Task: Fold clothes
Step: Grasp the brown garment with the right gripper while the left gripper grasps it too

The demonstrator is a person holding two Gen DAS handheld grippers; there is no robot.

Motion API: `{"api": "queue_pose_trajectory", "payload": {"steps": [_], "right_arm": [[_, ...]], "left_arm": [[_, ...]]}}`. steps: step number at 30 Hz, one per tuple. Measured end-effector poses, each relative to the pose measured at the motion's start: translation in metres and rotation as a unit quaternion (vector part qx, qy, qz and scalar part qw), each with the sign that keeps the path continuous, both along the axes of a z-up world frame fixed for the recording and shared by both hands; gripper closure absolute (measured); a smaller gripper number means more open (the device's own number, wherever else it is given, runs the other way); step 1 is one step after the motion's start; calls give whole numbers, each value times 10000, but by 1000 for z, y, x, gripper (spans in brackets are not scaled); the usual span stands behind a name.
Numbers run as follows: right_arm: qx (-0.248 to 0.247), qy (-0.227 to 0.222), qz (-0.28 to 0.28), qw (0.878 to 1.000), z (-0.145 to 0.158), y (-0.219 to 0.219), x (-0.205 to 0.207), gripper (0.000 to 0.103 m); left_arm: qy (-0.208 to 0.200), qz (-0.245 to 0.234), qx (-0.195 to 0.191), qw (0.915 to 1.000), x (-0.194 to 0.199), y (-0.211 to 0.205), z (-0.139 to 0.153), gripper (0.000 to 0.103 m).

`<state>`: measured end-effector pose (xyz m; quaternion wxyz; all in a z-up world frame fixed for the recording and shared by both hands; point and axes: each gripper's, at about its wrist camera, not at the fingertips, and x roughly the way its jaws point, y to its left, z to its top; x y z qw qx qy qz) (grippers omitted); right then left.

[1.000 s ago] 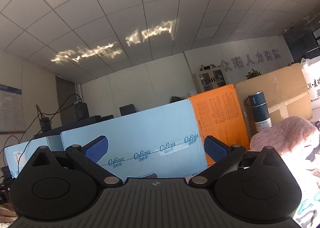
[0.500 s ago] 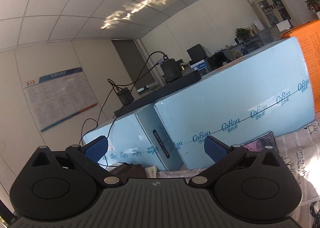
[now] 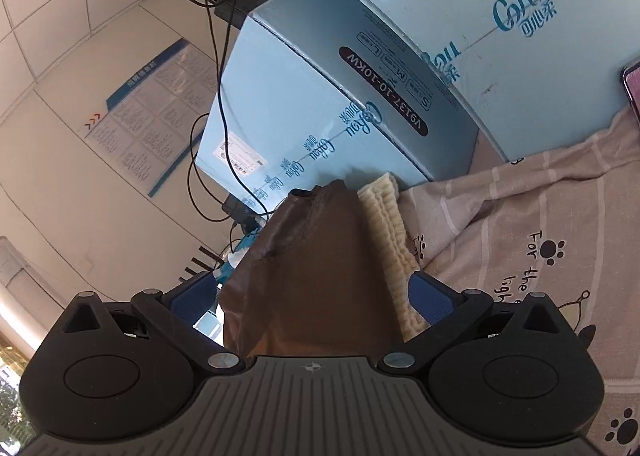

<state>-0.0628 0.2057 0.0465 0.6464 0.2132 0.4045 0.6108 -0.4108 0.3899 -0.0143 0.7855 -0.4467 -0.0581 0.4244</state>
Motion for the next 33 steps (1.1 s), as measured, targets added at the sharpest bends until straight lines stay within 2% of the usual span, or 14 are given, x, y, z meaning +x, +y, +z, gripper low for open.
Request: {"api": "queue_pose_trajectory", "payload": {"steps": [2, 6, 10, 12, 19, 22, 24, 28, 33], "right_arm": [[75, 248, 31, 9997, -10, 16, 7, 0], [178, 449, 182, 9987, -25, 49, 16, 0], [158, 431, 385, 9982, -33, 78, 12, 0], [17, 230, 424, 9988, -37, 92, 8, 0], [278, 528, 924, 9939, -33, 92, 10, 0], [612, 1009, 1323, 9842, -27, 86, 13, 0], [798, 1133, 1679, 9760, -20, 84, 10, 0], [859, 737, 2000, 9732, -4, 87, -10, 0], [320, -146, 1616, 9862, -14, 106, -19, 0]], "left_arm": [[-152, 198, -219, 9994, 4, -1, -12, 0], [-229, -295, -376, 9986, 9, 3, -21, 0], [71, -461, -219, 9987, 19, -2, -19, 0], [235, -536, -140, 9982, 24, -2, -19, 0], [130, -607, -113, 9980, 24, 2, -19, 0], [83, -600, -117, 9981, 23, 2, -19, 0], [73, -578, -117, 9982, 23, 2, -19, 0], [199, -583, -86, 9981, 26, 3, -19, 0], [333, -621, 18, 9975, 30, 3, -19, 0]]}}
